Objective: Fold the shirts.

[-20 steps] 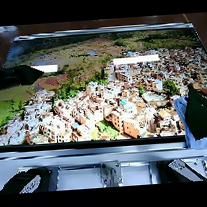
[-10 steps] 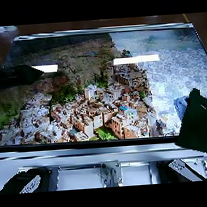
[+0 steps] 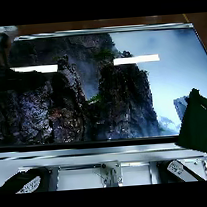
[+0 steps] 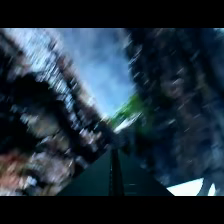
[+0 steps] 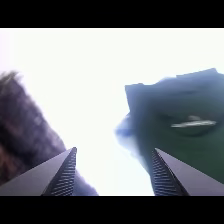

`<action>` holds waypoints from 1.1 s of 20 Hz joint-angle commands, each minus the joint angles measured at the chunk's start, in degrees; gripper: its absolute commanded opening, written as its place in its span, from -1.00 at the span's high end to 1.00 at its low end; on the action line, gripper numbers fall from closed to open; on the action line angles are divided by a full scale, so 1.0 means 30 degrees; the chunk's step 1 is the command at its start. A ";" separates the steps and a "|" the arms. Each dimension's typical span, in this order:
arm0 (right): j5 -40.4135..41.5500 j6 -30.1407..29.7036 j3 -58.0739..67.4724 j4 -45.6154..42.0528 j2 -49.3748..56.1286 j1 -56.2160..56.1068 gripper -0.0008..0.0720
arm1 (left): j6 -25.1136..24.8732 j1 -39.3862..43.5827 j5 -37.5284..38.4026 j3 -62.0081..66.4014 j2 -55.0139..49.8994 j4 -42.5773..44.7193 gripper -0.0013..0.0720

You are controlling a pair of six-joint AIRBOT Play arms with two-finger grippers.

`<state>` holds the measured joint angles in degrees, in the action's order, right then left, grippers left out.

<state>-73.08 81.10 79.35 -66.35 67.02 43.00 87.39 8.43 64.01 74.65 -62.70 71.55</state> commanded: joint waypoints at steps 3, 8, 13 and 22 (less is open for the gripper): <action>-0.3745 0.1770 0.0488 -0.6244 0.2120 -0.9347 -0.65 | 0.2484 0.3308 0.5872 0.1843 -0.4947 0.6288 -0.33; -0.4597 0.1923 0.0488 -0.6339 0.2856 -1.1205 -0.64 | 0.2040 0.3861 0.5326 0.2397 -0.5610 0.6164 -0.97; -0.4648 0.1909 0.0488 -0.6207 0.2856 -1.1533 -0.64 | 0.2047 0.3869 0.4809 0.2390 -0.5646 0.6149 -0.97; -0.4648 0.1909 0.0488 -0.6207 0.2856 -1.1533 -0.64 | 0.2033 0.3861 0.4364 0.2390 -0.5646 0.6164 -0.97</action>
<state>-86.96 86.78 80.77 -84.97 75.57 8.47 93.56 19.97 77.28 81.78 -79.59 89.97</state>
